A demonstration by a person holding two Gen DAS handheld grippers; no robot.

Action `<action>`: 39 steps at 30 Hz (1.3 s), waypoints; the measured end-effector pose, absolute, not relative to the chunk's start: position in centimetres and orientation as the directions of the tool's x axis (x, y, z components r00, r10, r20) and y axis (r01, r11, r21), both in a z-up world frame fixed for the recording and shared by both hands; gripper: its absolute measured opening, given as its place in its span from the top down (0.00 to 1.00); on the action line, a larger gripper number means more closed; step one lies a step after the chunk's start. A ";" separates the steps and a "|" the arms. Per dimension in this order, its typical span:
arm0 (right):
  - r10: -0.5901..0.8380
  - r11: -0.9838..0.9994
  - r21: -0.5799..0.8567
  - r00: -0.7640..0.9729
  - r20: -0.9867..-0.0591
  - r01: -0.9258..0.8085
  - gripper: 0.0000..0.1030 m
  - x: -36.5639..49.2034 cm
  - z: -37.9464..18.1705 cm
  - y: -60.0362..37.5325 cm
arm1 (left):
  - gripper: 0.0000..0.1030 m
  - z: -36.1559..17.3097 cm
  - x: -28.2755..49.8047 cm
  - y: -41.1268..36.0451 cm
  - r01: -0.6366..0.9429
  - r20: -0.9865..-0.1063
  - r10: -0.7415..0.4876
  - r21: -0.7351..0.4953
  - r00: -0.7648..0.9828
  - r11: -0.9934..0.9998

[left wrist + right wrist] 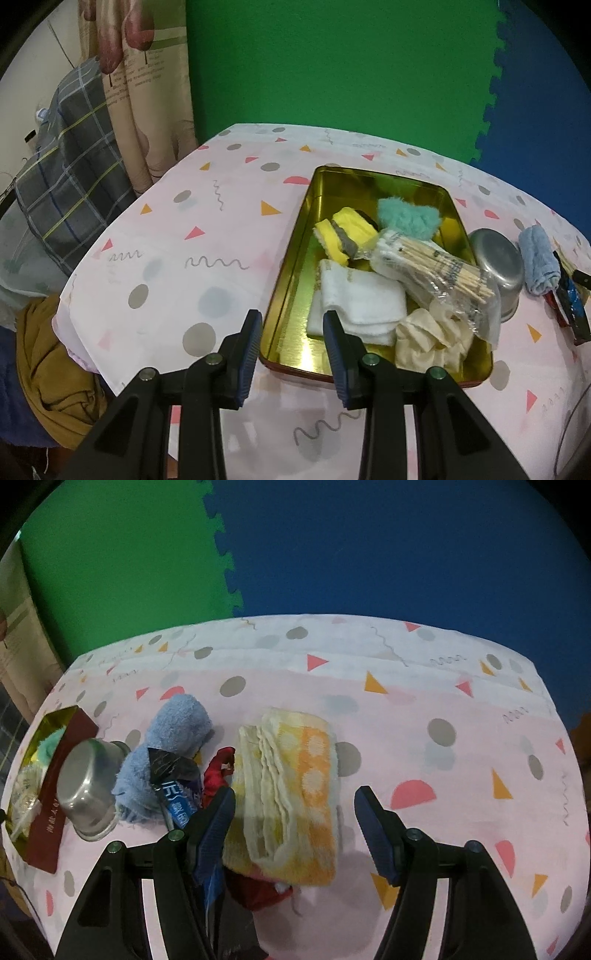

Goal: Organize soft objects
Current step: 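Grasp the yellow-orange towel with the right tool while the left tool moves toward the blue towel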

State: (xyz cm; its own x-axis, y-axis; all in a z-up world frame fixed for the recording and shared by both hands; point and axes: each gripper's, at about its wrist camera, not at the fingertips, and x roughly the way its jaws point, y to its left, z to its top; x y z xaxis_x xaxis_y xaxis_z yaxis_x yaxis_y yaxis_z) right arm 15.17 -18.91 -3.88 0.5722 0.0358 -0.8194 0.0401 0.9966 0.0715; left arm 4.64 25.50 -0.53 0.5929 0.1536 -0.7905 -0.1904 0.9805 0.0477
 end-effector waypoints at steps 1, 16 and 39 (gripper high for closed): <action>0.034 0.997 0.067 0.565 -0.825 0.037 0.37 15.6 -4.3 -18.9 | 0.66 -0.3 4.6 25.2 -0.186 -0.788 0.154 0.051 0.596 0.981; -0.022 0.994 0.045 0.570 -0.821 0.103 0.50 16.1 -7.4 -23.5 | 0.66 2.5 7.5 15.7 0.032 -0.777 0.027 0.060 0.629 0.998; -0.096 0.989 -0.002 0.626 -0.774 0.149 0.68 9.9 -7.3 -26.3 | 0.66 3.1 14.3 0.7 0.272 -0.833 -0.281 -0.165 0.476 0.948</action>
